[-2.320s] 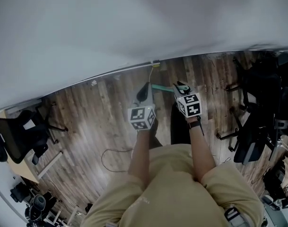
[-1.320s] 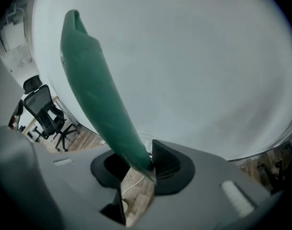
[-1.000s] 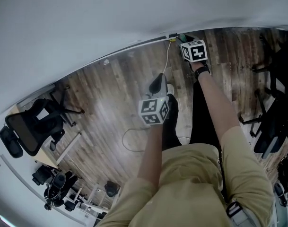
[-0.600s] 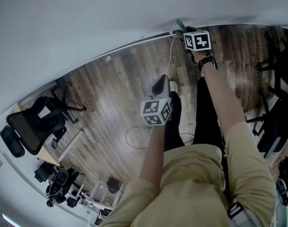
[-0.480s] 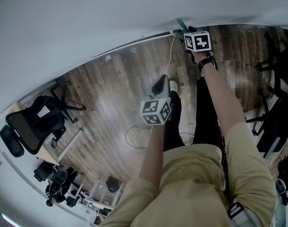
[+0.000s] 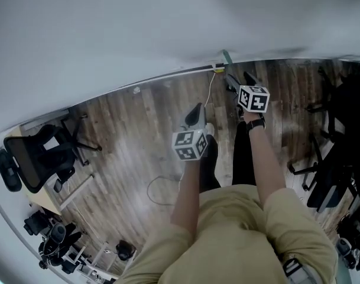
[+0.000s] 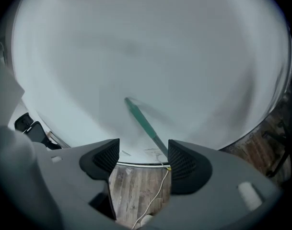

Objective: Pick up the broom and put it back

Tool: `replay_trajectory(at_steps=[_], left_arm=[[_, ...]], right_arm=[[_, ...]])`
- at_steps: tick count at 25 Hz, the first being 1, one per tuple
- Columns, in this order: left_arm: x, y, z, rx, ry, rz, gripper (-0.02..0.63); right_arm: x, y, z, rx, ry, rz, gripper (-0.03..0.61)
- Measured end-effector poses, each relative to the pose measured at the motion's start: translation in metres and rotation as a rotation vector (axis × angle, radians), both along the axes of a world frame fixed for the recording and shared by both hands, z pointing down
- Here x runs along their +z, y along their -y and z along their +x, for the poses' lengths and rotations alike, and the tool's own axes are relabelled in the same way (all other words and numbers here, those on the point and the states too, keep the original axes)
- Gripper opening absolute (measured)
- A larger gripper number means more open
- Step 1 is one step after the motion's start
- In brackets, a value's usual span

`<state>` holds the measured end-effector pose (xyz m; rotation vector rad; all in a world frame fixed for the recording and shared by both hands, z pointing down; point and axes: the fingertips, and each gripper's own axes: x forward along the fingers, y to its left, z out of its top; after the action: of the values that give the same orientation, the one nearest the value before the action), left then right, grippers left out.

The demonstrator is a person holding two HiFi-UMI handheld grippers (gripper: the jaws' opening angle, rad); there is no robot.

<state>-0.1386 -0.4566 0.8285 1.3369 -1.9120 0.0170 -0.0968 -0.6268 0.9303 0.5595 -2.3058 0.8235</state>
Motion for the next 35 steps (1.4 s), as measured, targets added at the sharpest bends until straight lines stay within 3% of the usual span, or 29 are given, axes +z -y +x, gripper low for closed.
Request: replay_trajectory(at_steps=[4,7,13,19,21,28,35], left_arm=[[-0.046,0.013,-0.006,0.004,0.004,0.063,0.002],[-0.084,0.021,-0.004,0.030,0.030,0.107,0.002],[-0.169,0.030,0.006,0.096,0.259,0.176,0.002],[-0.257,0.039,0.002,0.119,0.330,0.341,0.002],[-0.281,0.040,0.005,0.142,0.364,0.378,0.002],[-0.347,0.041,0.023,0.212,0.442,0.493,0.002],[-0.385,0.030,0.027,0.227,0.517,0.560,0.002]], right_arm=[[-0.072,-0.027,0.022,-0.026,0.015,0.121,0.251],[-0.133,-0.035,0.034,-0.051,0.031,0.226,0.230],[-0.245,-0.045,0.060,-0.033,0.104,0.371,0.139],[-0.341,-0.055,0.063,0.010,0.193,0.513,0.063],[-0.374,-0.060,0.065,0.036,0.244,0.551,0.008],[-0.469,-0.077,0.081,0.096,0.349,0.703,0.006],[-0.493,-0.084,0.090,0.129,0.358,0.758,0.006]])
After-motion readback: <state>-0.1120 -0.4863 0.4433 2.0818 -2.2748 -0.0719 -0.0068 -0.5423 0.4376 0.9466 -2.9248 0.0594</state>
